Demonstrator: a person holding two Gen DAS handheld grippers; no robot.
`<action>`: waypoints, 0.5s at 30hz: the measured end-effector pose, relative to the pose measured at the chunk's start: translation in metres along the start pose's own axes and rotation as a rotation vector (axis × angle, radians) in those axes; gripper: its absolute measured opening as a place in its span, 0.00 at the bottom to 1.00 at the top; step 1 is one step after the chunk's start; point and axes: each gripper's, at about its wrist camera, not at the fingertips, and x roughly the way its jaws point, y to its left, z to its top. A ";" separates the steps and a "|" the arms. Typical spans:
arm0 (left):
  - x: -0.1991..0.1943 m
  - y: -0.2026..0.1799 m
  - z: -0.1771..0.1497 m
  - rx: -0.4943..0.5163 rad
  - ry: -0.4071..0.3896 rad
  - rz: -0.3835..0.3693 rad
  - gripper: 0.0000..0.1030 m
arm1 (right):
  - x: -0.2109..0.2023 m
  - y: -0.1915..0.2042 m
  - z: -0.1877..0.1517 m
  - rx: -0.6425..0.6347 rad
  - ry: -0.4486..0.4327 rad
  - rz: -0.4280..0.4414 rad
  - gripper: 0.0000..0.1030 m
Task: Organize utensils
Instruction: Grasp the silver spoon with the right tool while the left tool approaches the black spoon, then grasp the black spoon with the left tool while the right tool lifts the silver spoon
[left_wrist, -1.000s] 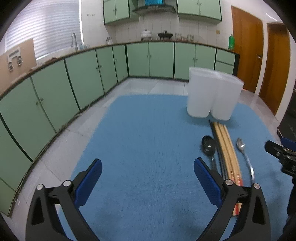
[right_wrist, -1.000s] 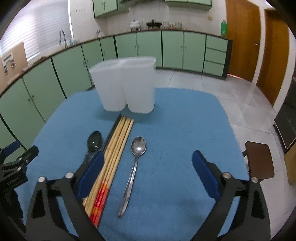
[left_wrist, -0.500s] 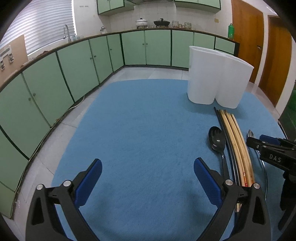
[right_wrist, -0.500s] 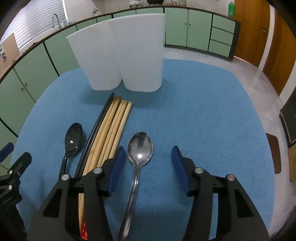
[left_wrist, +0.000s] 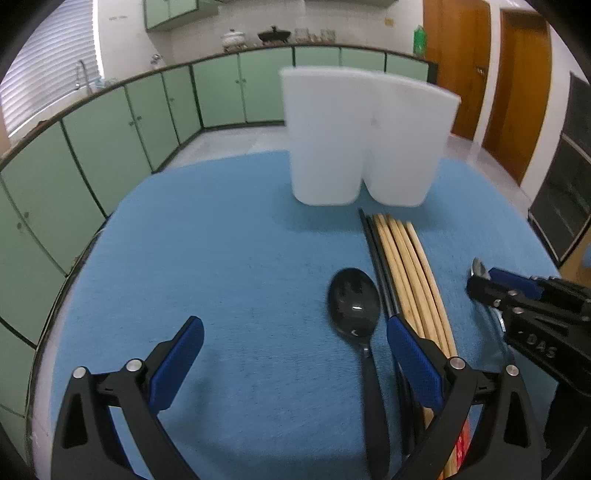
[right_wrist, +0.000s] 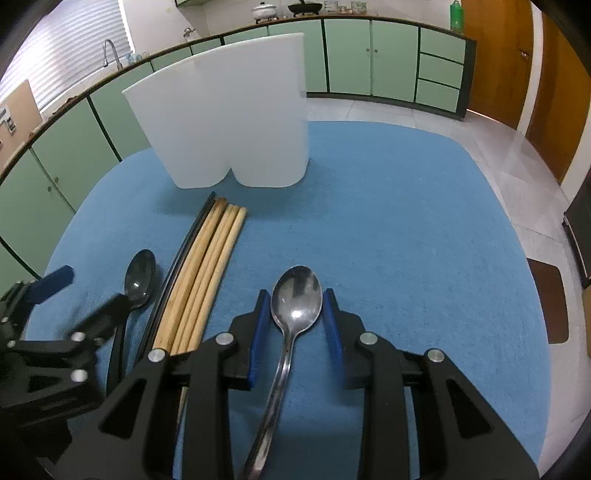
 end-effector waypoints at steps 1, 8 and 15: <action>0.004 -0.003 -0.001 0.009 0.011 0.007 0.94 | 0.001 -0.002 -0.001 0.006 -0.002 0.004 0.27; 0.022 0.003 -0.003 -0.010 0.064 -0.009 0.95 | 0.001 -0.004 -0.009 0.010 -0.019 0.004 0.27; 0.039 0.008 0.021 -0.037 0.081 -0.001 0.95 | 0.004 0.001 -0.013 -0.019 -0.024 -0.031 0.27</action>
